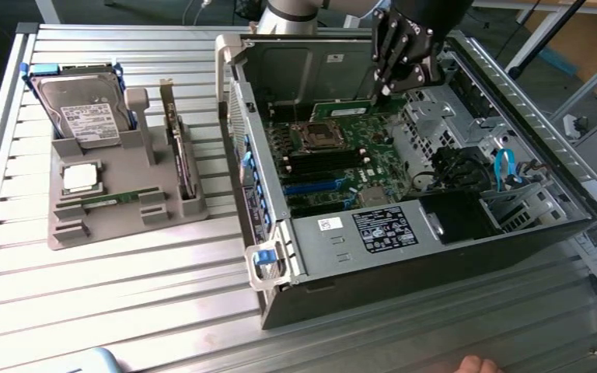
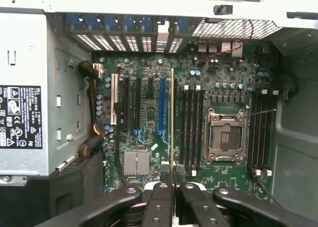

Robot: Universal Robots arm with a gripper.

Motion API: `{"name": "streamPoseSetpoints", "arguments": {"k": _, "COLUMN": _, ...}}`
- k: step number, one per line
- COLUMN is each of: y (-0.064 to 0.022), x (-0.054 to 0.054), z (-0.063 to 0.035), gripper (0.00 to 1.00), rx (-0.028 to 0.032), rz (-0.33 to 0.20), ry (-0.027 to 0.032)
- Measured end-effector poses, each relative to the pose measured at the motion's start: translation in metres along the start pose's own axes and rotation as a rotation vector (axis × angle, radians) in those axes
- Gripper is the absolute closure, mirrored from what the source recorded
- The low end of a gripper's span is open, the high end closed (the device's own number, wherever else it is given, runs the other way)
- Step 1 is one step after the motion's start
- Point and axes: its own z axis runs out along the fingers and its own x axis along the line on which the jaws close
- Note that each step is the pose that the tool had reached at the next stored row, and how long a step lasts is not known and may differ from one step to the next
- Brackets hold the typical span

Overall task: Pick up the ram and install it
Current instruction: 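Pick up the ram and move it above insertion slot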

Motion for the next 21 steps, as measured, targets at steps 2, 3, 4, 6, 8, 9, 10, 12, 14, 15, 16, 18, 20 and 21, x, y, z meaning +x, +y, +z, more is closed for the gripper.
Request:
{"name": "streamPoseSetpoints", "arguments": {"k": 2, "y": -0.0001, "x": -0.004, "z": 0.0000, "gripper": 0.88, "rx": -0.0001, "rz": 0.000, "ry": 0.0002}}
{"name": "streamPoseSetpoints", "arguments": {"k": 3, "y": -0.0002, "x": -0.006, "z": 0.0002, "gripper": 0.88, "rx": 0.0000, "rz": 0.000, "ry": 0.0001}}
{"name": "streamPoseSetpoints", "arguments": {"k": 4, "y": -0.0002, "x": -0.008, "z": 0.0002, "gripper": 0.88, "rx": 0.0000, "rz": 0.000, "ry": 0.0000}}
{"name": "streamPoseSetpoints", "arguments": {"k": 6, "y": -0.0003, "x": -0.011, "z": 0.0004, "gripper": 0.88, "rx": 0.0000, "rz": 0.000, "ry": 0.0000}}
{"name": "streamPoseSetpoints", "arguments": {"k": 8, "y": -0.0004, "x": -0.015, "z": 0.0004, "gripper": 0.88, "rx": -0.0001, "rz": 0.000, "ry": 0.0002}}
{"name": "streamPoseSetpoints", "arguments": {"k": 9, "y": -0.0005, "x": -0.016, "z": 0.0004, "gripper": 0.88, "rx": 0.0000, "rz": 0.000, "ry": 0.0002}}
{"name": "streamPoseSetpoints", "arguments": {"k": 10, "y": -0.0005, "x": -0.018, "z": 0.0005, "gripper": 0.88, "rx": 0.0000, "rz": 0.000, "ry": 0.0001}}
{"name": "streamPoseSetpoints", "arguments": {"k": 12, "y": -0.0006, "x": -0.021, "z": 0.0007, "gripper": 0.88, "rx": 0.0000, "rz": 0.000, "ry": 0.0000}}
{"name": "streamPoseSetpoints", "arguments": {"k": 14, "y": -0.0007, "x": -0.025, "z": 0.0008, "gripper": 0.88, "rx": 0.0000, "rz": 0.000, "ry": 0.0000}}
{"name": "streamPoseSetpoints", "arguments": {"k": 15, "y": -0.0008, "x": -0.026, "z": 0.0008, "gripper": 0.88, "rx": 0.0000, "rz": 0.000, "ry": 0.0001}}
{"name": "streamPoseSetpoints", "arguments": {"k": 16, "y": -0.0008, "x": -0.028, "z": 0.0009, "gripper": 0.88, "rx": 0.0000, "rz": 0.000, "ry": 0.0000}}
{"name": "streamPoseSetpoints", "arguments": {"k": 18, "y": -0.0010, "x": -0.033, "z": 0.0010, "gripper": 0.88, "rx": -0.0001, "rz": 0.000, "ry": 0.0001}}
{"name": "streamPoseSetpoints", "arguments": {"k": 20, "y": -0.0011, "x": -0.034, "z": 0.0010, "gripper": 0.88, "rx": 0.0000, "rz": 0.000, "ry": 0.0001}}
{"name": "streamPoseSetpoints", "arguments": {"k": 21, "y": -0.0010, "x": -0.034, "z": 0.0010, "gripper": 0.88, "rx": -0.0001, "rz": 0.000, "ry": 0.0001}}
